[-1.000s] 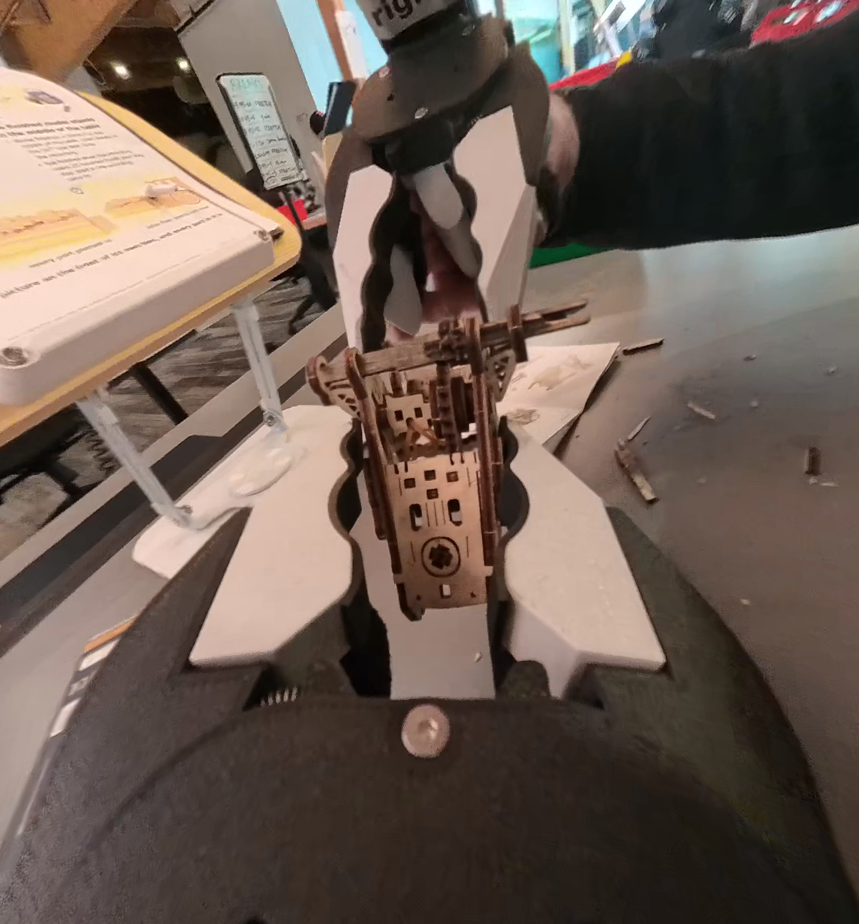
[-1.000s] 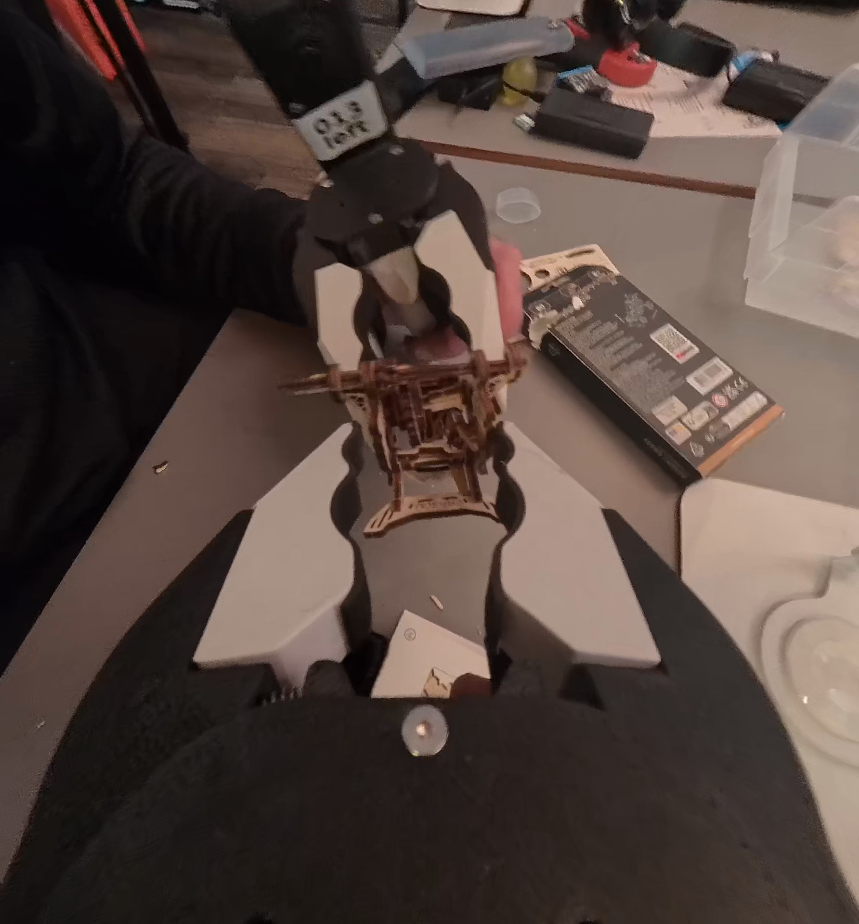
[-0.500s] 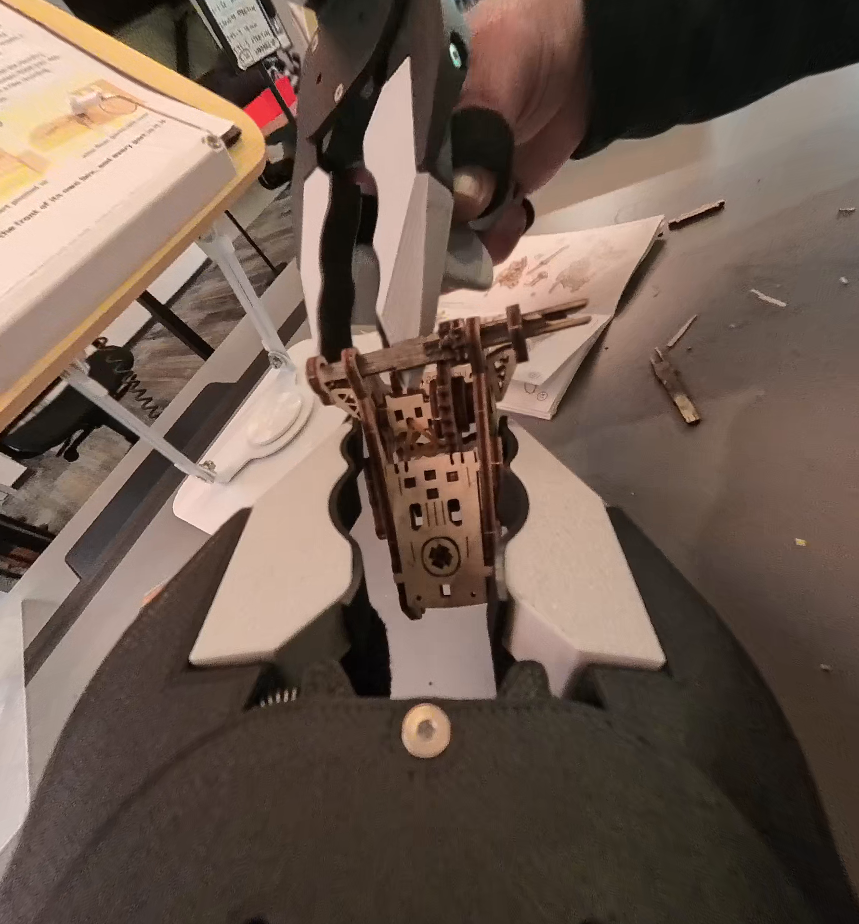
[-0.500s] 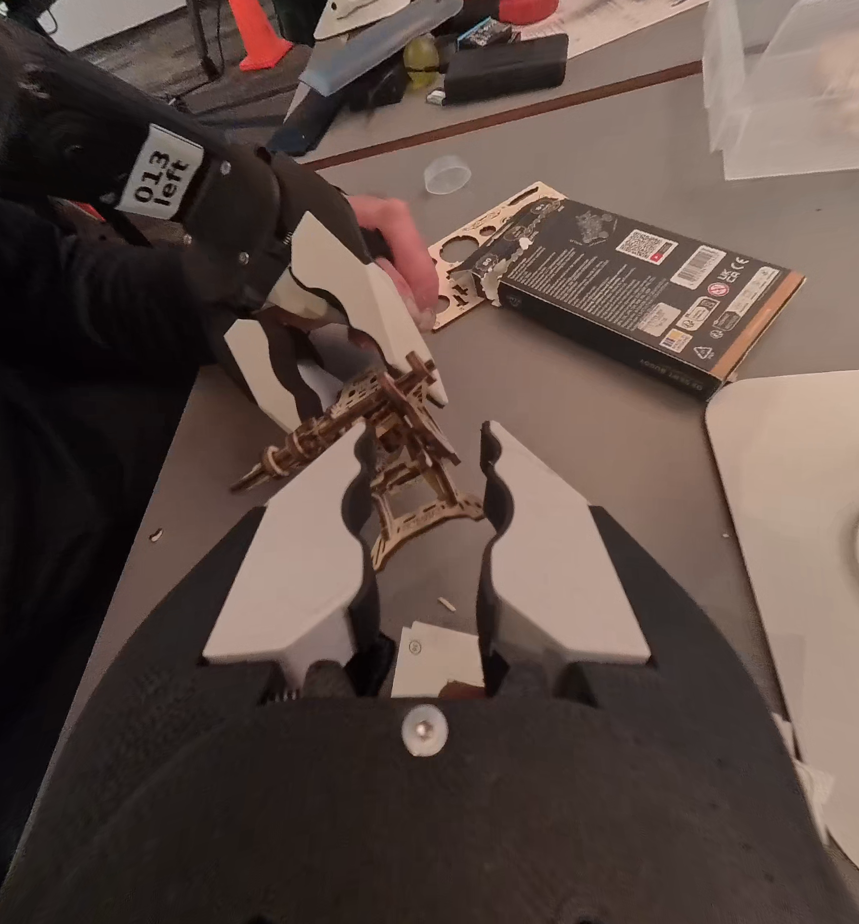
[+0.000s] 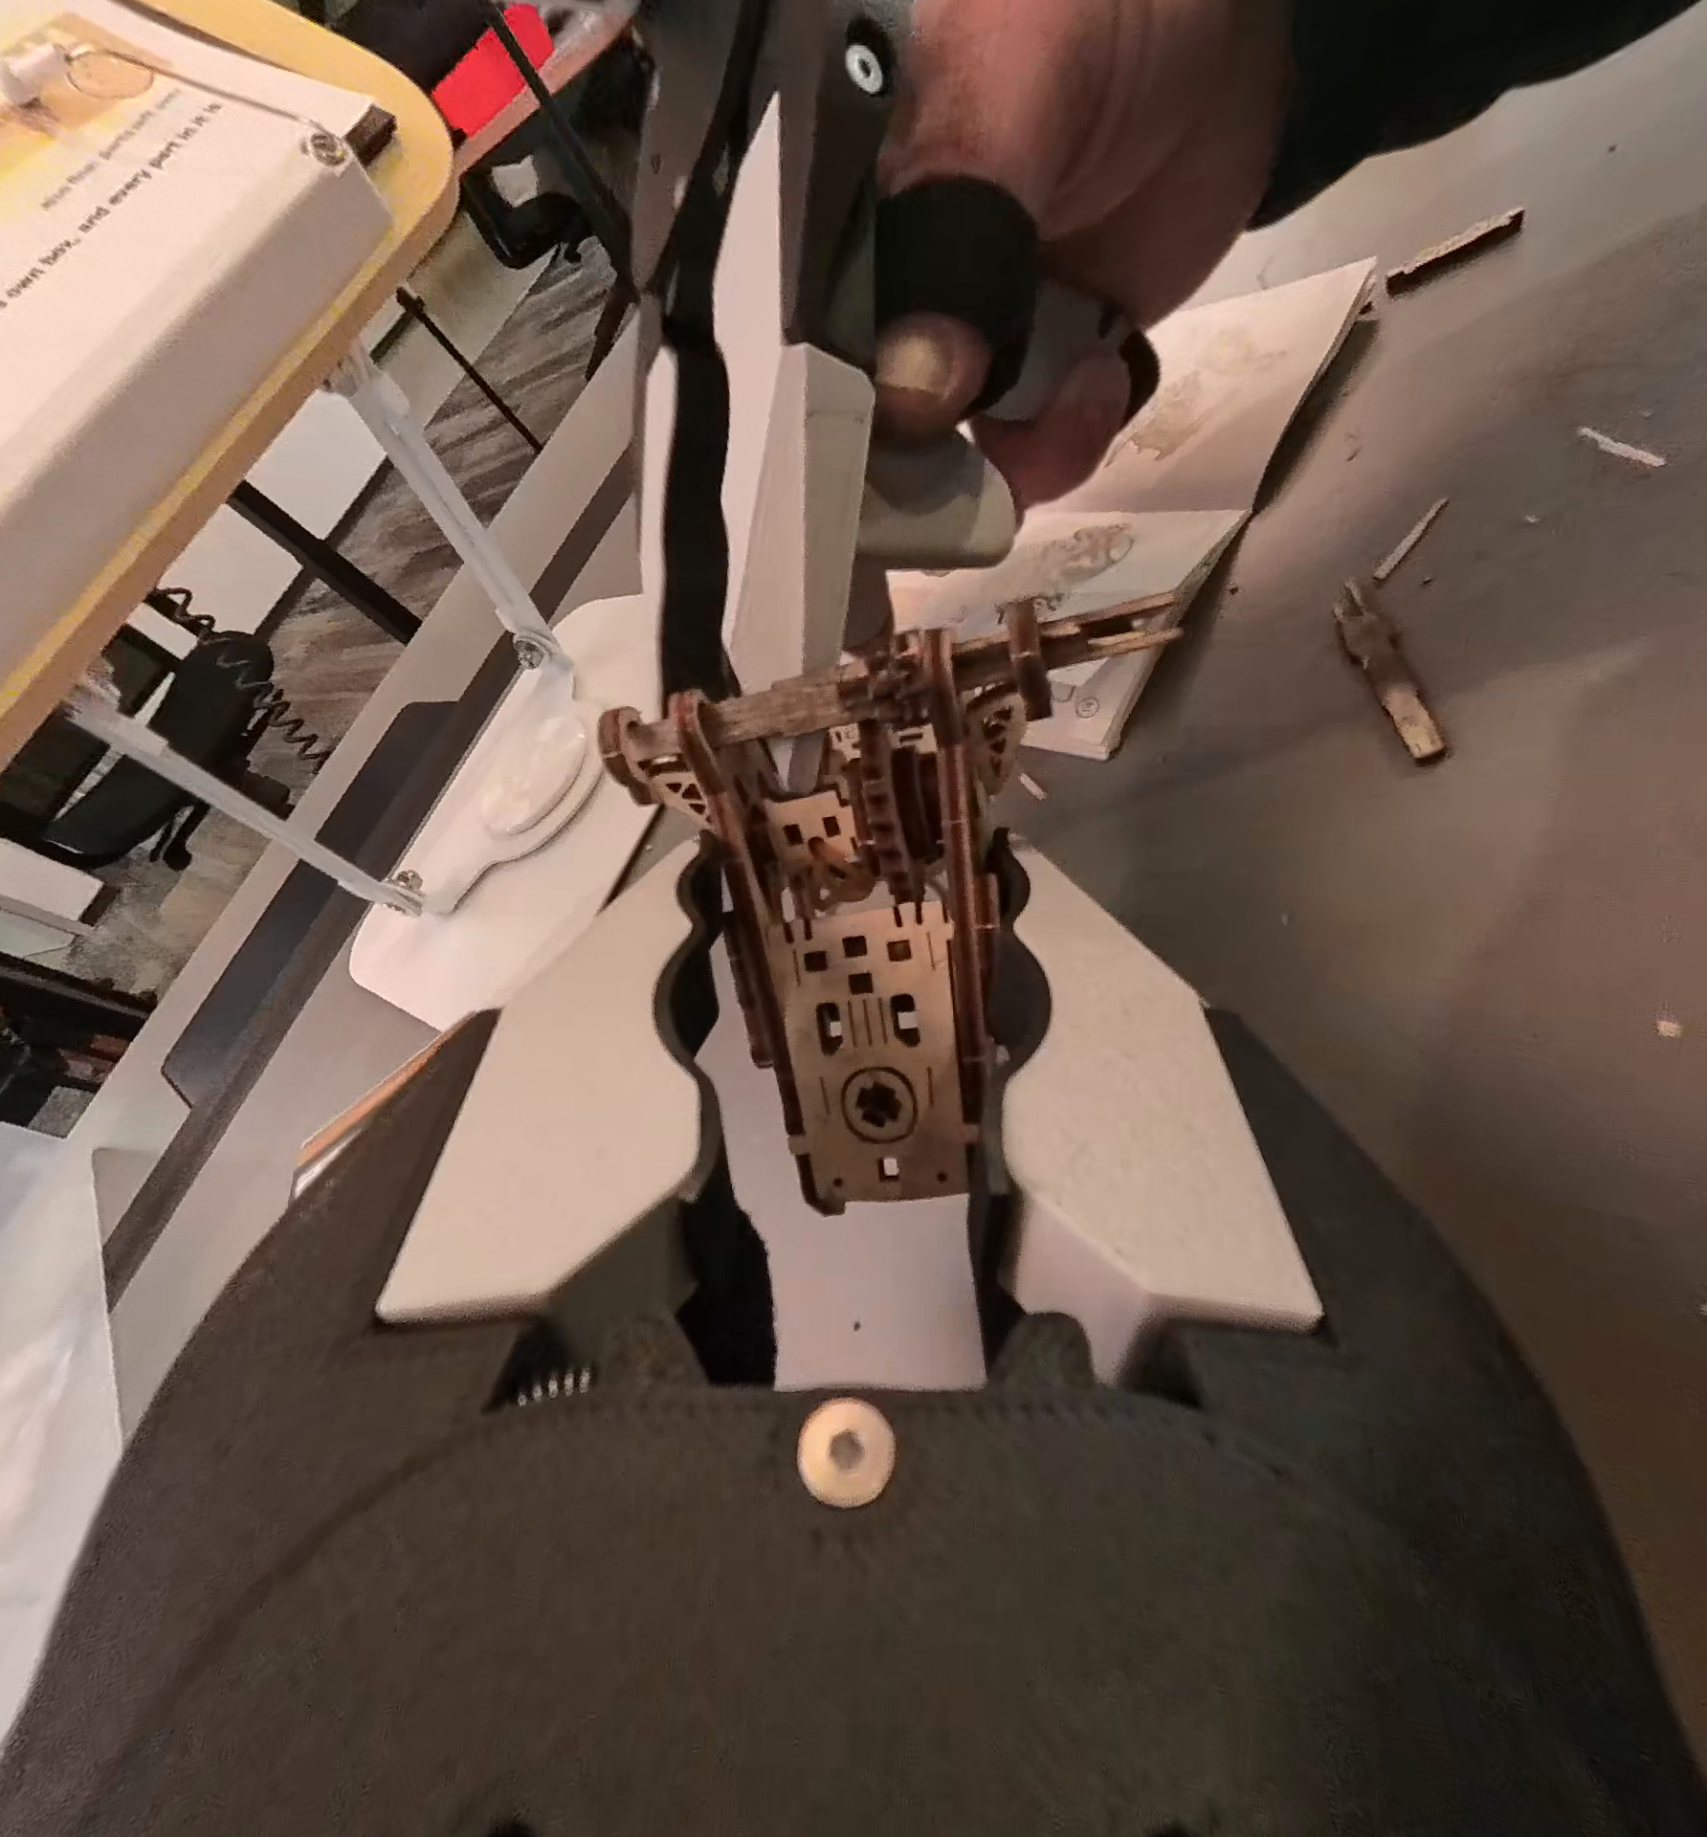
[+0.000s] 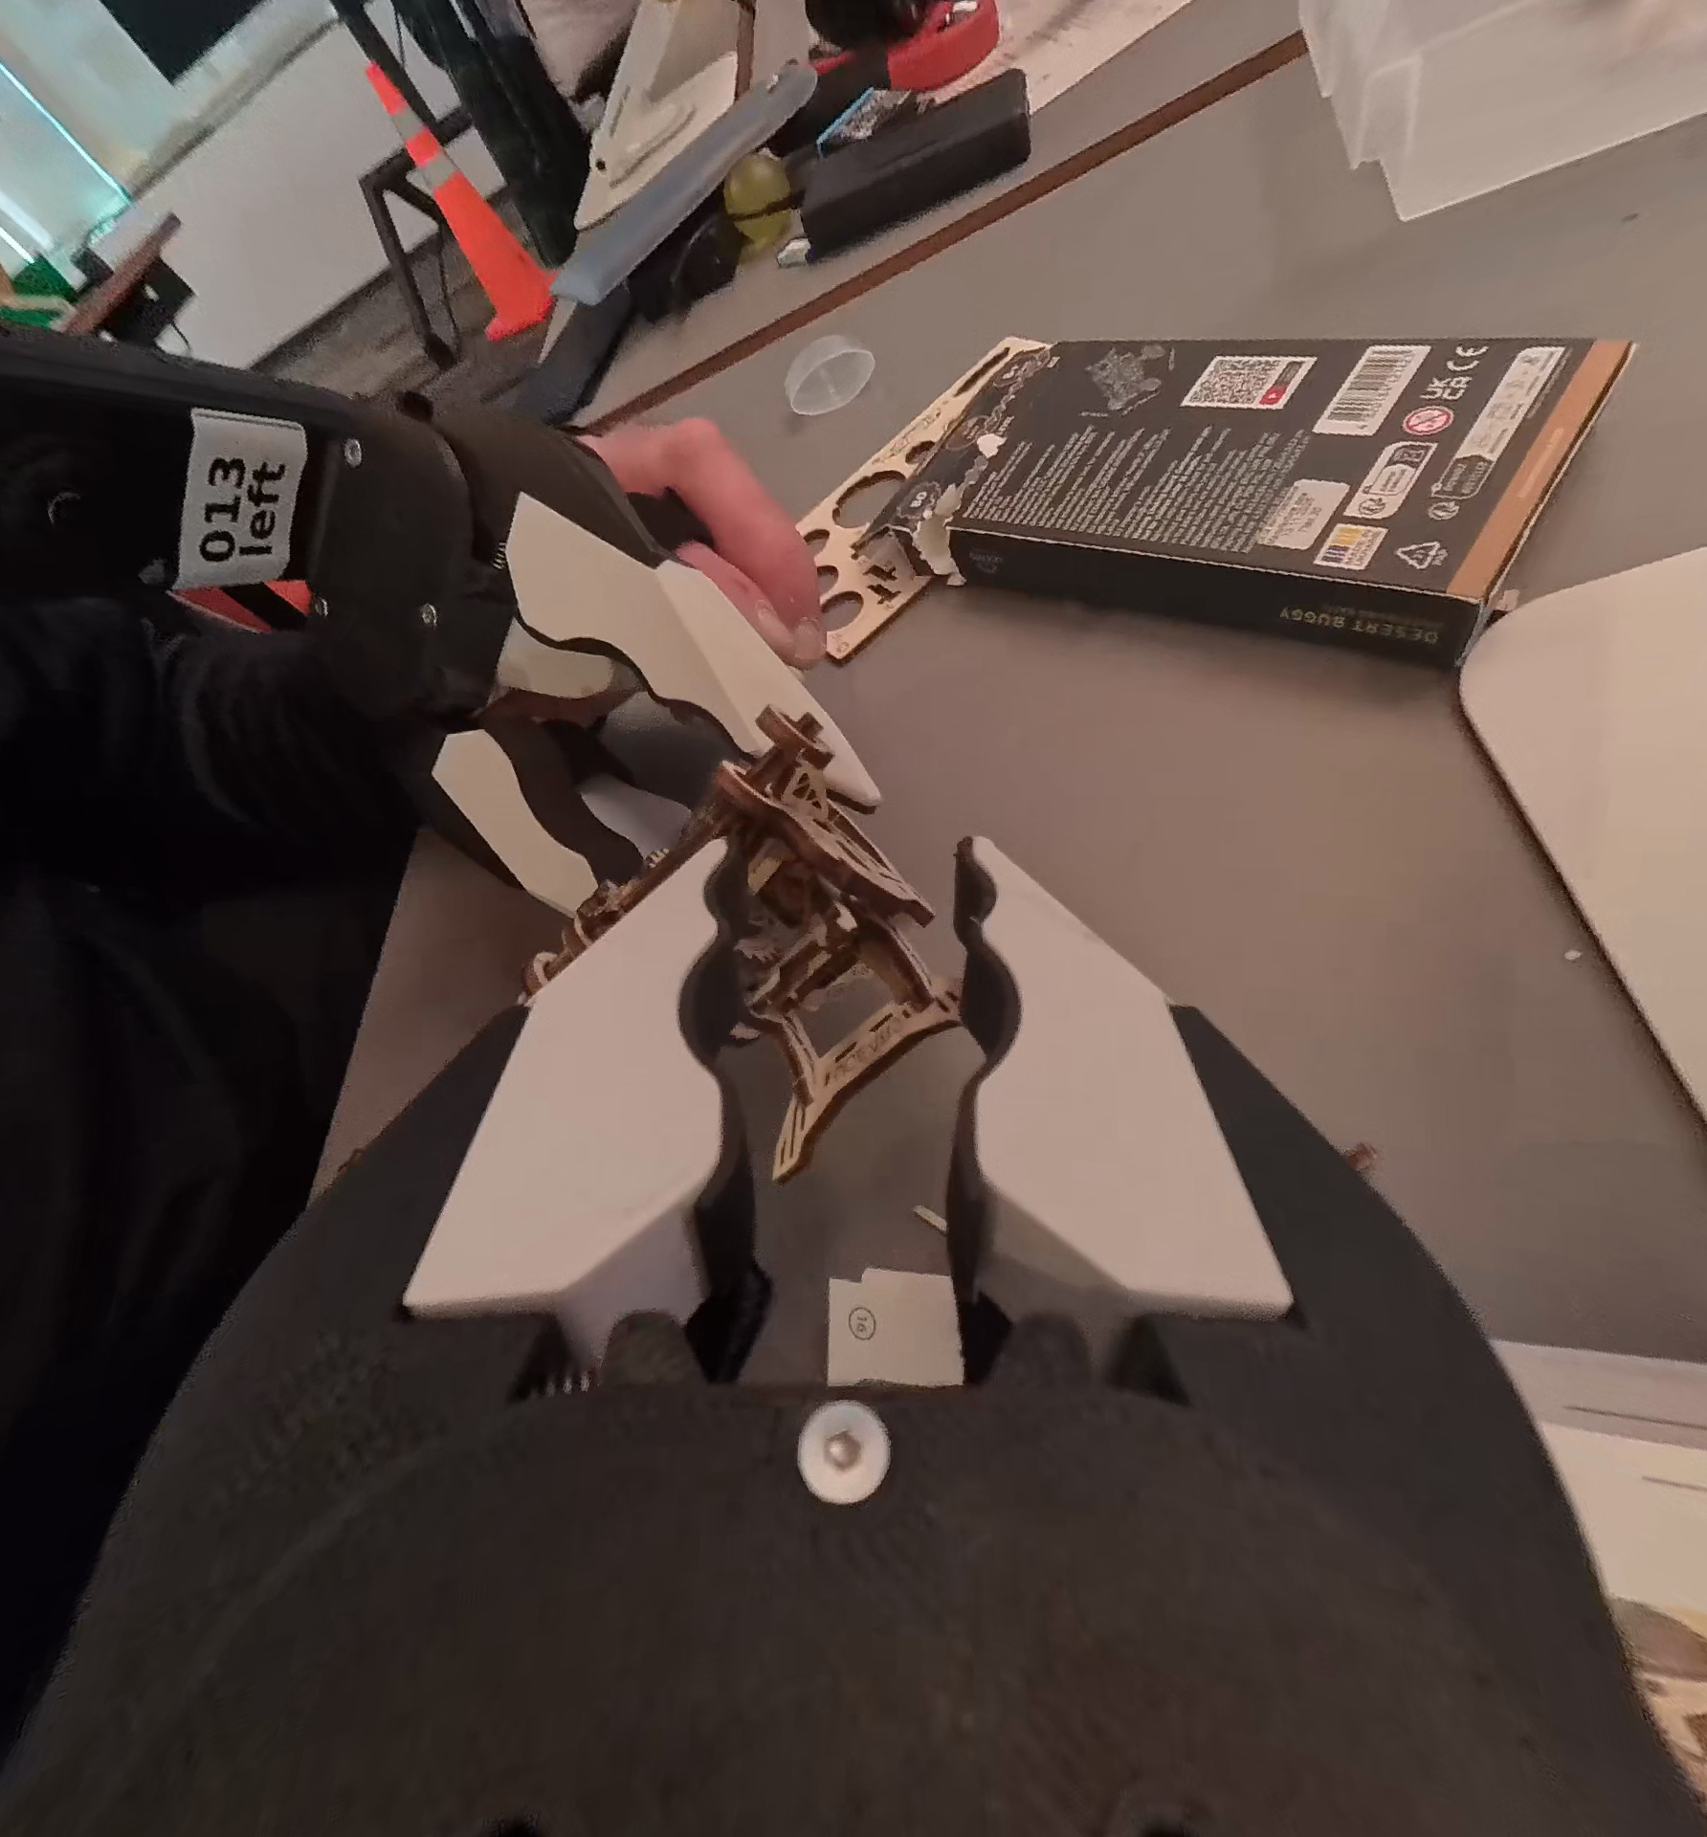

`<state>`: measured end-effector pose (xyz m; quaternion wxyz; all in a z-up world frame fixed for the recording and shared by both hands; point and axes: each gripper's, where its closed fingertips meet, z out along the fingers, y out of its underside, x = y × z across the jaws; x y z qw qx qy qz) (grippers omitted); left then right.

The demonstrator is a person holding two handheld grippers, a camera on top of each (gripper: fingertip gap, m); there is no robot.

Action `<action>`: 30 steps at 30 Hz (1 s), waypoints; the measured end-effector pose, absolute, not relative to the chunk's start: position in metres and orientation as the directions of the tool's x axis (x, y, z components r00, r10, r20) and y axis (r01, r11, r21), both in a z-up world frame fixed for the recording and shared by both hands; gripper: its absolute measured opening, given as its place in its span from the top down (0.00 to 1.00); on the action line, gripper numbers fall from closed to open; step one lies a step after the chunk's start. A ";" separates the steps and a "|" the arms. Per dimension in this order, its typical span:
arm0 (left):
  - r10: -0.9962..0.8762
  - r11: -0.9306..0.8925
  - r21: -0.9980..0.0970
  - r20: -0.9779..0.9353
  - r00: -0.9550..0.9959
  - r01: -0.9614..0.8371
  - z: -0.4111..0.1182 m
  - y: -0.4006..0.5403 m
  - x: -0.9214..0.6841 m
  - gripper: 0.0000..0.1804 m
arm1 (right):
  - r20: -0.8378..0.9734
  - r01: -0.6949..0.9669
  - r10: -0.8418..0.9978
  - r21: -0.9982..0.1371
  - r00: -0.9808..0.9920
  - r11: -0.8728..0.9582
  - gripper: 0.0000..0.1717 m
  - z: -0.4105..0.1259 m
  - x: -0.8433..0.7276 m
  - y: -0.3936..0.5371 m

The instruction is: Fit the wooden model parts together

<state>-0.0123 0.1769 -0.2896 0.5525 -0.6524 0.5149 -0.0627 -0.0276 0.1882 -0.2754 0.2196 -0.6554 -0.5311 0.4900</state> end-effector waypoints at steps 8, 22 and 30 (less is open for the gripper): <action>-0.733 0.146 -0.748 -0.521 0.437 -0.647 -0.297 0.177 -0.011 0.72 | -0.464 0.494 0.886 -0.770 0.001 -0.404 0.69 -0.286 -0.025 0.191; -0.740 0.067 -0.699 -0.513 0.435 -0.712 -0.313 0.182 -0.015 0.72 | -0.228 0.600 0.956 -0.744 0.184 -0.293 0.70 -0.277 -0.003 0.205; -0.725 0.038 -0.626 -0.554 0.410 -0.779 -0.321 0.182 -0.011 0.72 | -0.043 0.729 0.960 -0.642 0.276 -0.238 0.70 -0.309 -0.015 0.202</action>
